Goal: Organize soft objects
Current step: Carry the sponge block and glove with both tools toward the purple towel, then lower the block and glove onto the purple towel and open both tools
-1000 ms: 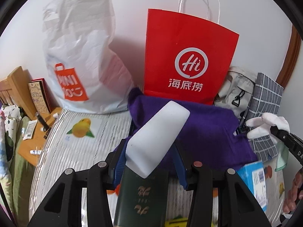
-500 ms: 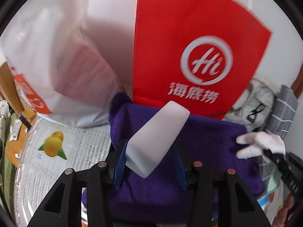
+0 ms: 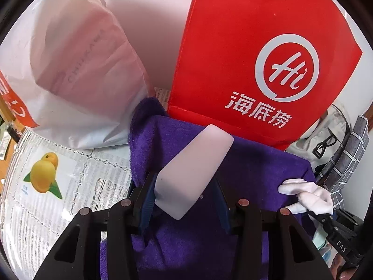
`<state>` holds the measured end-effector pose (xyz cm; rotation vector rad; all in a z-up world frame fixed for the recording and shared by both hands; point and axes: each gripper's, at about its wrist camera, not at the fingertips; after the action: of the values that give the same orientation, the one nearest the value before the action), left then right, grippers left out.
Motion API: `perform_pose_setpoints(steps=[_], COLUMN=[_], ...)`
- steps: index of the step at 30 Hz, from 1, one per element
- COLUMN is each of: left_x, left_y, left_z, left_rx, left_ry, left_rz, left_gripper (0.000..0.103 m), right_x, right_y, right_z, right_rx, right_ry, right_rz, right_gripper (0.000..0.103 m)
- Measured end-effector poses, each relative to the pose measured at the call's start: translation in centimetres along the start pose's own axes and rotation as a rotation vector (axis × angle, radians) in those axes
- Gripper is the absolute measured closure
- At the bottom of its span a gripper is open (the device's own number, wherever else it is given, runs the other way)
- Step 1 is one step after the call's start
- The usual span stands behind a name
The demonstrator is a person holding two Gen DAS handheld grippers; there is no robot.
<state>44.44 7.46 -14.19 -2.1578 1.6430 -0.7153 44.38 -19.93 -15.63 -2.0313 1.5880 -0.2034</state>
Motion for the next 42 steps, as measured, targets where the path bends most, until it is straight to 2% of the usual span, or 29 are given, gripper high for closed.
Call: perform_pose_setpoints(steps=[8, 13, 18, 20, 22, 27, 31, 37, 38, 42], left_x=[0.5, 1.2, 1.2, 1.3, 1.2, 0.7, 0.3, 1.0, 1.1, 1.9], left_y=[0.5, 0.8, 0.9, 0.9, 0.7, 0.6, 0.7, 0.7, 0.7, 0.8], left_z=[1.1, 1.3, 1.7, 1.6, 1.4, 1.1, 0.7, 0.3, 0.1, -1.2], left_rx=[-0.044, -0.054, -0.063, -0.060, -0.062, -0.078, -0.078, -0.074, -0.071, -0.041], left_ry=[0.009, 0.012, 0.011, 0.016, 0.021, 0.022, 0.038, 0.051, 0.052, 0.047], left_rz=[-0.003, 0.015, 0.023, 0.022, 0.019, 0.027, 0.026, 0.028, 0.031, 0.056], left_gripper=[0.058, 0.057, 0.057, 0.057, 0.056, 0.047, 0.044, 0.043, 0.043, 0.043], right_x=[-0.2, 0.2, -0.4, -0.7, -0.8, -0.9, -1.0, -1.1, -1.4, -1.8], right_y=[0.2, 0.3, 0.4, 0.1, 0.0, -0.1, -0.1, -0.2, 0.0, 0.4], right_z=[0.7, 0.9, 0.5, 0.2, -0.1, 0.2, -0.8, -3.0, -4.2, -5.8], right_rx=[-0.019, -0.019, -0.015, -0.004, 0.008, 0.012, 0.034, 0.094, 0.125, 0.160], right_ry=[0.011, 0.010, 0.033, 0.037, 0.037, 0.013, -0.004, 0.007, 0.022, 0.034], right_rz=[-0.011, -0.004, -0.022, -0.035, -0.041, -0.027, -0.019, -0.015, -0.010, 0.005], right_gripper=[0.077, 0.061, 0.059, 0.054, 0.046, 0.037, 0.036, 0.035, 0.035, 0.035])
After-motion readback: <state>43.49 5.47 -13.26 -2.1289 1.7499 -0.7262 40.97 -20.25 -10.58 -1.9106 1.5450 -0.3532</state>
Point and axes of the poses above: each gripper's, at about its wrist camera, not at the fingertips, and z roughly the way its jaws point, x to its right, y to its underside, and after that the axes turned 3 degrees about -y, right-handed
